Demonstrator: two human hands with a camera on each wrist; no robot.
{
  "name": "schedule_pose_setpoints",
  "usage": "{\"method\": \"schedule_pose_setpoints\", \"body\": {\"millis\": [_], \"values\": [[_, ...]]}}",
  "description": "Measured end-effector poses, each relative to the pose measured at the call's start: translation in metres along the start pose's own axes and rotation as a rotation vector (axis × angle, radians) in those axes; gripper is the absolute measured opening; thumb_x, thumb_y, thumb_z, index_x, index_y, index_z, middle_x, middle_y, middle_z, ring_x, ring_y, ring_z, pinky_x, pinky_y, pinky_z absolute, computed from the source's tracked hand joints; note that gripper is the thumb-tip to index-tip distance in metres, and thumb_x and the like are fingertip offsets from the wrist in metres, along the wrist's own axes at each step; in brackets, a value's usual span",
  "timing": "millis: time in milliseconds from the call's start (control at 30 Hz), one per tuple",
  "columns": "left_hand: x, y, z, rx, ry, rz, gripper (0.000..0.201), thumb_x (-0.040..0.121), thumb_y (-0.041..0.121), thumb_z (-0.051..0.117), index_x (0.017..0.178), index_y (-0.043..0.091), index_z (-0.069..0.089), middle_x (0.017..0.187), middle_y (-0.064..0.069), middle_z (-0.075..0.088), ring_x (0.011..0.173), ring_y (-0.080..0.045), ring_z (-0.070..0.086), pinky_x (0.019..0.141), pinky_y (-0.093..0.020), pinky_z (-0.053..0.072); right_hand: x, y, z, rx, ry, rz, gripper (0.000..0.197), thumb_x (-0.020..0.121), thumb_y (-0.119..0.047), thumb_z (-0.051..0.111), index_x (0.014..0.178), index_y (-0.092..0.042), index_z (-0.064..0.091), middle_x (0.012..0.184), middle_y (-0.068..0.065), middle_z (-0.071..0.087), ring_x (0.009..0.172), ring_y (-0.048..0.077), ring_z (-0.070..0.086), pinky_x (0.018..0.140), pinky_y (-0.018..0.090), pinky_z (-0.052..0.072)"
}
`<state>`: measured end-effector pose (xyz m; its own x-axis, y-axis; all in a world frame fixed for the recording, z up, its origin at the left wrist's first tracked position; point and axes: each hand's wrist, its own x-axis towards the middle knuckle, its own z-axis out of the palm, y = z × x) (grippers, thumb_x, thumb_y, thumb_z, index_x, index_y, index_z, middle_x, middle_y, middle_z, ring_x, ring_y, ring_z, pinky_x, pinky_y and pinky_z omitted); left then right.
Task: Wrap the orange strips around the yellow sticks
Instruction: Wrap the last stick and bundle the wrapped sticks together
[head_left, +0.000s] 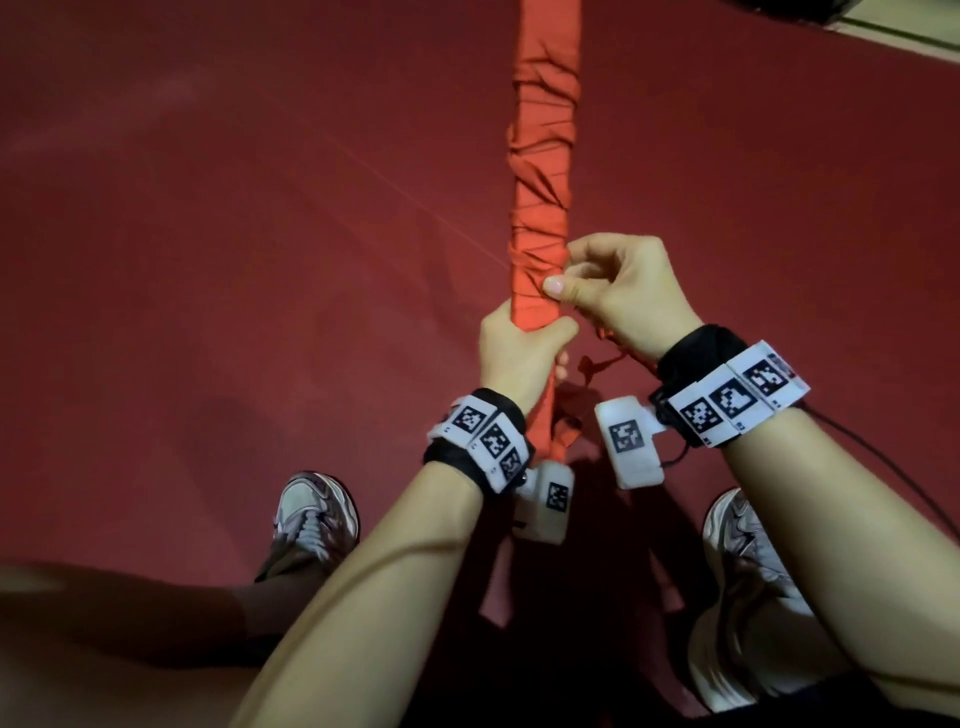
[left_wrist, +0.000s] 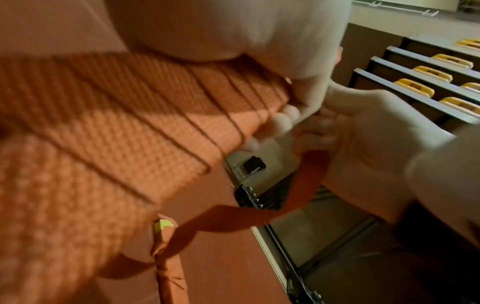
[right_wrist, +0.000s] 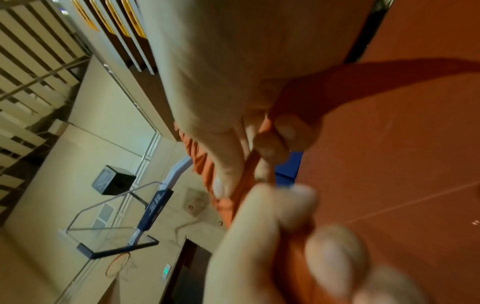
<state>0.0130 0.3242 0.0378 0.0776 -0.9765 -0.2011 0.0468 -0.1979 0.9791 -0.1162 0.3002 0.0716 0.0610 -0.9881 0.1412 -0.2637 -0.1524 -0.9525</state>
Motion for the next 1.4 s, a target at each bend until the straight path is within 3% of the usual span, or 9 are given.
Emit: {"method": "schedule_pose_setpoints", "body": {"millis": [133, 300, 533, 667, 800, 900, 1033, 1233, 1400], "values": [[-0.002, 0.005, -0.016, -0.115, -0.278, -0.058, 0.027, 0.067, 0.008, 0.063, 0.085, -0.013, 0.062, 0.05, -0.011, 0.05, 0.039, -0.023, 0.046, 0.047, -0.029, 0.044, 0.0, -0.007, -0.015, 0.157, -0.335, 0.05, 0.038, 0.085, -0.019, 0.076, 0.111, 0.008, 0.066, 0.074, 0.012, 0.064, 0.05, 0.013, 0.043, 0.048, 0.03, 0.031], [-0.007, 0.012, -0.022, -0.19, -0.6, -0.183, 0.026, 0.068, 0.007, 0.055, 0.087, 0.003, 0.072, 0.05, -0.01, 0.046, 0.039, -0.021, 0.045, 0.05, -0.028, 0.045, 0.0, -0.004, -0.018, 0.34, -0.558, 0.044, 0.058, 0.082, -0.028, 0.078, 0.122, 0.011, 0.061, 0.103, 0.037, 0.064, 0.048, 0.01, 0.045, 0.048, 0.019, 0.036], [0.003, 0.012, -0.009, -0.048, -0.257, -0.11, 0.035, 0.083, 0.009, 0.069, 0.109, -0.012, 0.059, 0.064, -0.009, 0.059, 0.052, -0.02, 0.057, 0.054, -0.031, 0.05, 0.0, 0.007, -0.003, 0.047, -0.069, 0.01, 0.072, 0.063, -0.055, 0.087, 0.091, 0.007, 0.06, 0.07, 0.024, 0.06, 0.058, 0.015, 0.053, 0.053, 0.026, 0.043], [0.003, 0.013, -0.004, 0.044, -0.131, 0.011, 0.021, 0.065, 0.017, 0.063, 0.085, 0.008, 0.064, 0.052, 0.003, 0.052, 0.045, -0.018, 0.046, 0.049, -0.028, 0.037, -0.001, 0.001, -0.006, 0.039, -0.119, -0.014, 0.053, 0.078, -0.035, 0.084, 0.097, 0.01, 0.062, 0.075, 0.023, 0.059, 0.054, 0.005, 0.044, 0.049, 0.016, 0.036], [0.002, 0.022, -0.013, -0.124, -0.34, -0.051, 0.015, 0.063, -0.001, 0.05, 0.075, 0.008, 0.049, 0.059, -0.006, 0.036, 0.042, -0.015, 0.03, 0.047, -0.026, 0.022, -0.002, -0.012, -0.019, 0.109, -0.168, 0.015, 0.024, 0.085, -0.002, 0.075, 0.103, 0.006, 0.062, 0.084, 0.013, 0.061, 0.048, -0.003, 0.046, 0.047, 0.011, 0.036], [0.004, 0.03, -0.022, -0.218, -0.552, -0.117, 0.02, 0.057, 0.0, 0.046, 0.076, 0.007, 0.044, 0.056, -0.007, 0.039, 0.038, -0.015, 0.031, 0.048, -0.026, 0.025, -0.003, -0.016, -0.023, 0.136, -0.195, -0.008, 0.033, 0.078, -0.005, 0.077, 0.107, -0.009, 0.063, 0.091, 0.002, 0.066, 0.061, -0.006, 0.059, 0.055, 0.009, 0.042], [0.001, 0.034, -0.023, -0.302, -0.715, -0.192, 0.017, 0.061, 0.001, 0.047, 0.076, 0.009, 0.044, 0.058, -0.005, 0.036, 0.043, -0.016, 0.035, 0.051, -0.027, 0.032, -0.008, -0.018, -0.016, 0.252, -0.32, -0.027, 0.036, 0.081, -0.001, 0.07, 0.116, -0.003, 0.062, 0.094, -0.005, 0.074, 0.07, -0.001, 0.065, 0.067, 0.015, 0.052], [0.009, 0.028, -0.024, -0.092, -0.459, -0.174, 0.006, 0.091, 0.005, 0.063, 0.097, 0.003, 0.062, 0.067, -0.009, 0.06, 0.057, -0.021, 0.057, 0.059, -0.03, 0.05, -0.004, -0.008, -0.005, 0.07, -0.044, -0.047, 0.014, 0.08, -0.002, 0.08, 0.085, -0.005, 0.067, 0.077, -0.003, 0.069, 0.07, 0.013, 0.064, 0.064, 0.025, 0.053], [0.009, 0.008, -0.015, 0.423, -0.063, 0.075, 0.031, 0.066, 0.034, 0.077, 0.091, 0.018, 0.068, 0.081, 0.0, 0.073, 0.079, -0.026, 0.068, 0.071, -0.034, 0.054, -0.002, -0.002, 0.005, -0.032, 0.158, -0.025, 0.022, 0.07, -0.019, 0.086, 0.074, -0.019, 0.064, 0.071, -0.006, 0.061, 0.065, 0.008, 0.055, 0.063, 0.03, 0.047]]}}
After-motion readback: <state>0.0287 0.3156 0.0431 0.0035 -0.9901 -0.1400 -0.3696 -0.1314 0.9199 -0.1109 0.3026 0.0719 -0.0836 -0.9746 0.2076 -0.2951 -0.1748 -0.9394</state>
